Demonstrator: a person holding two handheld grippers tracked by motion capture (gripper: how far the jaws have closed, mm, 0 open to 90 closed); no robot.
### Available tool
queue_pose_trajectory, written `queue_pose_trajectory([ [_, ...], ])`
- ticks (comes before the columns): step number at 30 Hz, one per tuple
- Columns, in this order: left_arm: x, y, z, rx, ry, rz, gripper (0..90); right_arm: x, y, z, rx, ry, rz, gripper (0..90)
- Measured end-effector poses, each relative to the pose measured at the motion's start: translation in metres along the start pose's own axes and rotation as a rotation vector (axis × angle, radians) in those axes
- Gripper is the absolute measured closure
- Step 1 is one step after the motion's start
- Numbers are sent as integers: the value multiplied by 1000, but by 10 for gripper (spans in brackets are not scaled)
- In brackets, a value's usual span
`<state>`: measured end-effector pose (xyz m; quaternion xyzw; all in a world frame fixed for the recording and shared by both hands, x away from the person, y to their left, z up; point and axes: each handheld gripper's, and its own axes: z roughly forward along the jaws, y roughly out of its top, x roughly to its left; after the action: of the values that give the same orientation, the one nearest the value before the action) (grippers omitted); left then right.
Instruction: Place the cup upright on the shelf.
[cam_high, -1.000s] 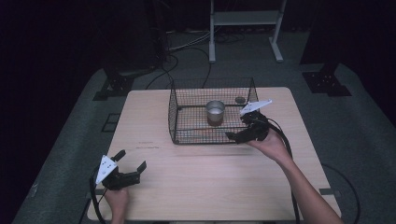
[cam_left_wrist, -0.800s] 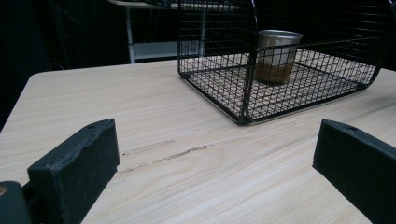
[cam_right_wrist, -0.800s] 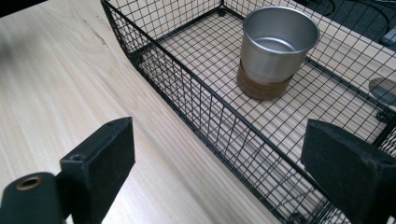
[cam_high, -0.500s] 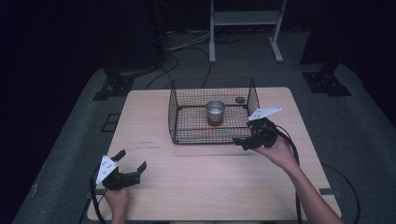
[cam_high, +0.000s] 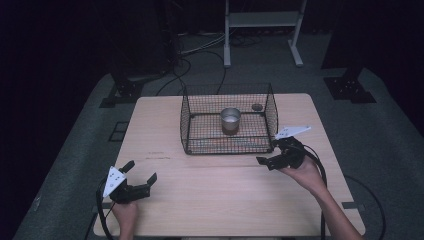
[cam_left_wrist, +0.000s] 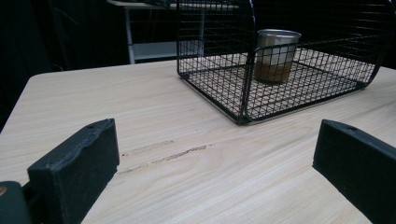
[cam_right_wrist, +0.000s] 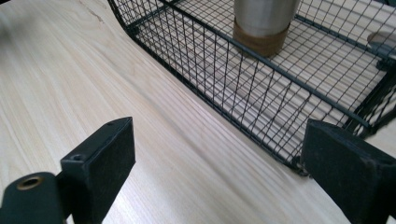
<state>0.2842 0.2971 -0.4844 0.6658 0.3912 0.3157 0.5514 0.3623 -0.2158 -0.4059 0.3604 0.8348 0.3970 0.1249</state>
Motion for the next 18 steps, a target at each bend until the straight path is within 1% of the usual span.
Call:
queue_pose_trajectory([
  [2, 0, 0, 0, -1, 0, 1, 0, 0, -4, 0, 0, -6, -2, 93],
  [4, 0, 0, 0, 0, 1, 1, 0, 0, -8, -1, 1, 1, 9, 93],
  [6, 0, 0, 0, 0, 1, 3, 0, -1, -11, -2, -3, 2, 9, 93],
  [8, 0, 0, 0, 2, 1, 2, 0, -2, -14, -3, -5, 9, 26, 93],
  [10, 0, 0, 0, 1, 2, 1, 0, -3, -16, -4, -13, 5, 19, 93],
  [16, -1, 0, 0, 1, 2, 2, 0, -1, -22, -7, -16, 16, 31, 93],
  [18, -1, 0, 0, 2, 3, 2, 0, 1, -23, -9, -25, 19, 26, 93],
])
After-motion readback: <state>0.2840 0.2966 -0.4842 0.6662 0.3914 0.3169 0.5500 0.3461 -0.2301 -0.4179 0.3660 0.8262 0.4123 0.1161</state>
